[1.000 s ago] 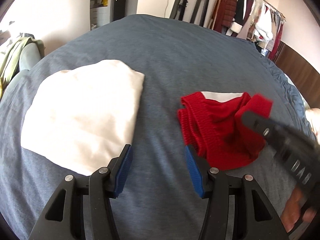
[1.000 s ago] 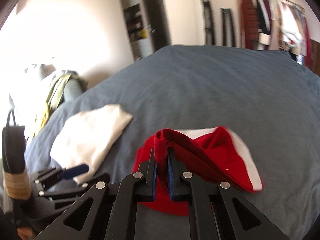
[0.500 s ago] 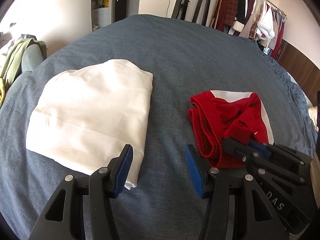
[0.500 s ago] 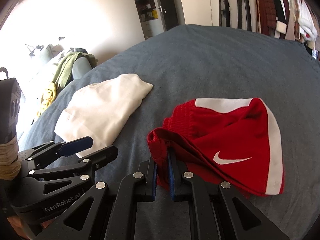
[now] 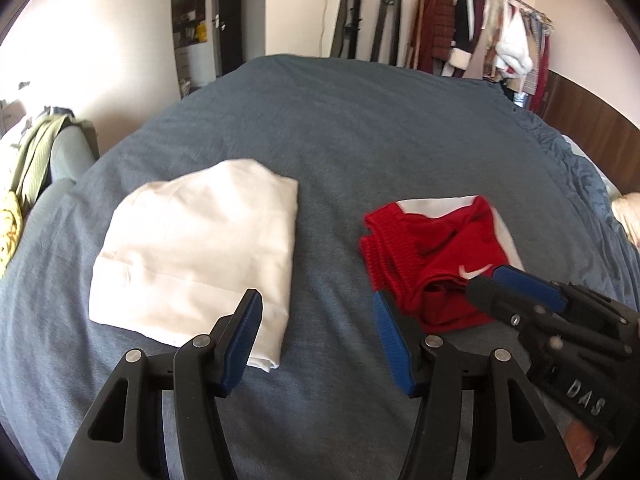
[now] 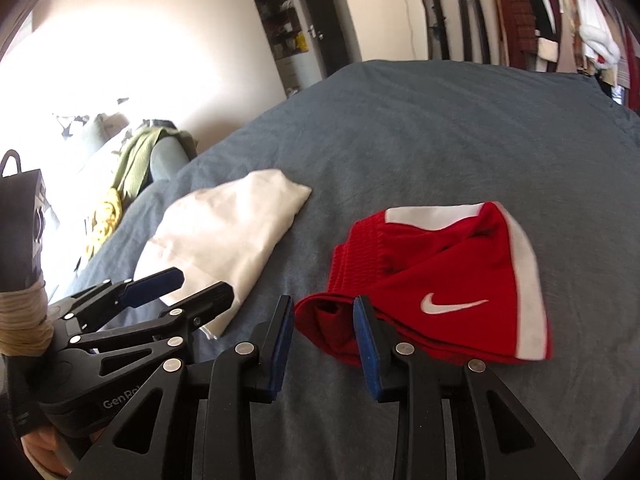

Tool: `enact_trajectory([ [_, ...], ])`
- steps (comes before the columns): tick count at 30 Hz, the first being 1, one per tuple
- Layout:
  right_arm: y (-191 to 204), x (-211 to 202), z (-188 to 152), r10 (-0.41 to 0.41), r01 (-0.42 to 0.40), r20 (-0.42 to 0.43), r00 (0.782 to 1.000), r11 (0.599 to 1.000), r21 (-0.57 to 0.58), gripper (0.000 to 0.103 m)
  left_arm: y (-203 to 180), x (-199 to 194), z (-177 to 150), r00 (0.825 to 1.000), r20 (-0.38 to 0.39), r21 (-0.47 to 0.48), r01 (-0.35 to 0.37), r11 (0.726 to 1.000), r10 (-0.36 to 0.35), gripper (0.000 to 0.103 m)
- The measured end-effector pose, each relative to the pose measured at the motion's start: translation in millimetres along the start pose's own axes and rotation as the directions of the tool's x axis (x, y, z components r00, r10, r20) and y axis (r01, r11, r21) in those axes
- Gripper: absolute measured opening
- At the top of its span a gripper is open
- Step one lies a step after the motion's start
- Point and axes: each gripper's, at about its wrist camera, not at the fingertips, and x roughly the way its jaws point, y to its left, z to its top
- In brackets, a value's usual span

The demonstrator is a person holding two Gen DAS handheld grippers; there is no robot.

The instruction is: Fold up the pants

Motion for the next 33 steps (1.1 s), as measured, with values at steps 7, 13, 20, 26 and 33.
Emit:
enact_trajectory([
  [7,-34.7,-38.1,-6.7,-0.059,0.053,0.057,0.997,0.994,0.097,0.032,-39.8,-23.5,-5.1,0.998,0.055,0.111,0.030,0.993,-0.036,0.062],
  [13,-70.9,-57.9,-17.5,-0.128,0.119,0.053,0.990,0.982,0.145,0.032,-86.7,-25.5,-10.9,0.989,0.083,0.296,0.090,0.951,-0.120,0.062],
  [20,-104.6,-70.5,-33.5,-0.208,0.193,0.049,0.977,0.957,0.217,0.032,-142.0,-12.8,-15.7,0.969,0.072,0.507,0.167,0.846,-0.235,0.062],
  [26,-128.5,-79.6,-50.2,-0.293,0.269,0.051,0.955,0.924,0.272,0.032,-187.1,11.2,-30.8,0.967,0.055,0.678,0.148,0.720,-0.250,0.062],
  [33,-156.9,-81.0,-69.6,-0.326,0.286,0.048,0.944,0.882,0.375,0.032,-217.1,39.3,-46.2,0.976,0.069,0.793,0.071,0.606,-0.205,0.062],
])
